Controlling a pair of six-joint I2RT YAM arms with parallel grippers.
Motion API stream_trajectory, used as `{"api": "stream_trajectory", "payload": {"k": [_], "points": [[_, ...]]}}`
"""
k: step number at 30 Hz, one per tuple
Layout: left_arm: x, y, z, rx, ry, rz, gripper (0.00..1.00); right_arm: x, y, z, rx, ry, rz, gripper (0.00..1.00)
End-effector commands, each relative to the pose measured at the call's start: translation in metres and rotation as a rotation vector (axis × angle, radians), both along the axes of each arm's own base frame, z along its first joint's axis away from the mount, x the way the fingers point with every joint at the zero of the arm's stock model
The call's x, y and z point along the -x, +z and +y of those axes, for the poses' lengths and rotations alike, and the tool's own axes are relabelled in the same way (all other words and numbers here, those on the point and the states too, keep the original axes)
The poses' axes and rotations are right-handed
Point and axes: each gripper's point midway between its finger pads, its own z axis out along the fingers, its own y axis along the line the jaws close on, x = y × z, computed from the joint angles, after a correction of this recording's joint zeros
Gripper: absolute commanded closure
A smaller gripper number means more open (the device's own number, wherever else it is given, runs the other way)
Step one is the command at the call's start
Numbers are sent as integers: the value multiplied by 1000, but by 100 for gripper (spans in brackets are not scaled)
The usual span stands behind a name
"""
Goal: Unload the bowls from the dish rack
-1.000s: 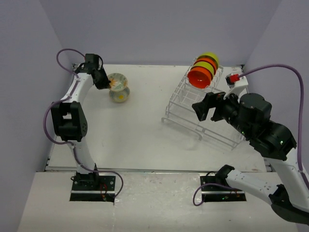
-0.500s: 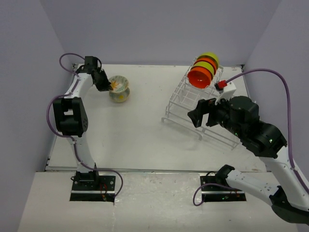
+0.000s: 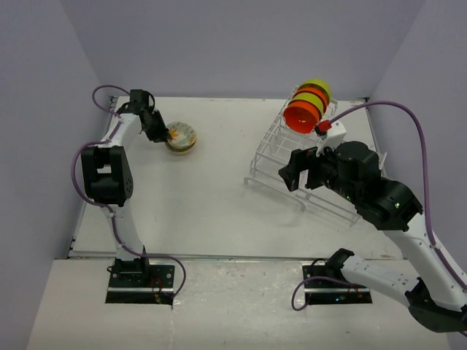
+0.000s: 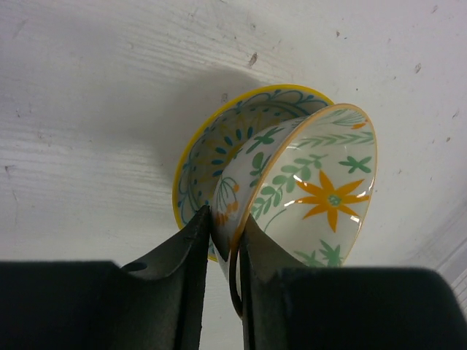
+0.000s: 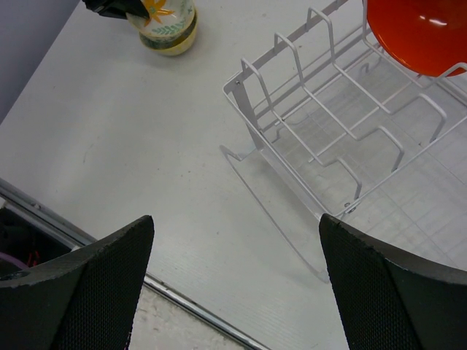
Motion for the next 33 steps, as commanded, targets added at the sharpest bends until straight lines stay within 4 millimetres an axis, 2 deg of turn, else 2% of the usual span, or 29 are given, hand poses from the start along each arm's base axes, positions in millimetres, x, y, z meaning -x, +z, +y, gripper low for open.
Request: {"api": "stream_trajectory", "payload": {"k": [1, 4, 6, 7, 10, 12, 13, 15, 16, 17, 18, 19, 20, 21, 22, 23, 24, 25, 26, 27, 28, 29, 30, 31, 32, 33], "points": [[-13, 9, -5, 33, -15, -63, 78, -8, 16, -1, -8, -15, -57, 6], [-13, 15, -7, 41, -20, -76, 75, -8, 21, -2, -11, -17, -68, 6], [-14, 29, -7, 40, -17, -106, 60, -8, 23, -2, -12, -18, -71, 6], [-14, 36, -7, 39, -15, -119, 44, -10, 22, -2, -4, -18, -72, 6], [-12, 60, -5, 28, -5, -161, 22, -15, 22, -1, 9, -22, -69, 6], [-8, 81, -3, 17, 7, -193, 12, -20, 25, -2, 21, -34, -76, 6], [-4, 101, 0, 15, 18, -230, 0, -24, 26, -3, 32, -46, -81, 6], [3, 124, 3, 5, 32, -270, 0, -38, 31, -10, 87, -95, -110, 6], [14, 147, 3, -3, 38, -317, 0, -43, 40, -14, 107, -117, -139, 6], [22, 159, 3, -7, 37, -339, 0, -53, 38, -18, 153, -153, -148, 5], [34, 163, 3, -11, 39, -347, 0, -63, 42, -37, 235, -237, -184, 5], [55, 198, 5, -25, 46, -433, 0, -68, 51, -43, 269, -272, -209, 5], [65, 213, 7, -33, 49, -488, 0, -78, 49, -48, 346, -289, -215, 5], [95, 227, 7, -45, 43, -545, 0, -83, 58, -59, 383, -352, -235, 7], [109, 235, 9, -59, 46, -580, 0, -88, 60, -62, 427, -361, -244, 9], [122, 242, 9, -69, 43, -616, 0, -98, 56, -62, 499, -358, -241, 17], [137, 229, 10, -86, 35, -605, 0, -103, 57, -64, 533, -368, -244, 21], [158, 245, 11, -100, 36, -671, 0, -108, 62, -67, 561, -388, -254, 23], [167, 244, 12, -111, 30, -683, 0, -120, 57, -64, 631, -378, -253, 26], [176, 233, 12, -128, 12, -675, 0, -126, 57, -65, 662, -388, -257, 33], [188, 238, 11, -135, 1, -706, 0, -132, 58, -71, 700, -422, -263, 35], [193, 234, 11, -146, -10, -702, 0, -139, 59, -71, 731, -419, -274, 36], [198, 225, 12, -164, -22, -689, 0, -148, 51, -68, 760, -411, -257, 37], [204, 222, 15, -182, -18, -687, 0, -153, 50, -68, 773, -410, -256, 43], [207, 217, 16, -189, -21, -679, 0, -159, 50, -68, 791, -415, -265, 44], [209, 203, 16, -196, -31, -653, 0, -163, 48, -67, 804, -416, -264, 44]]}}
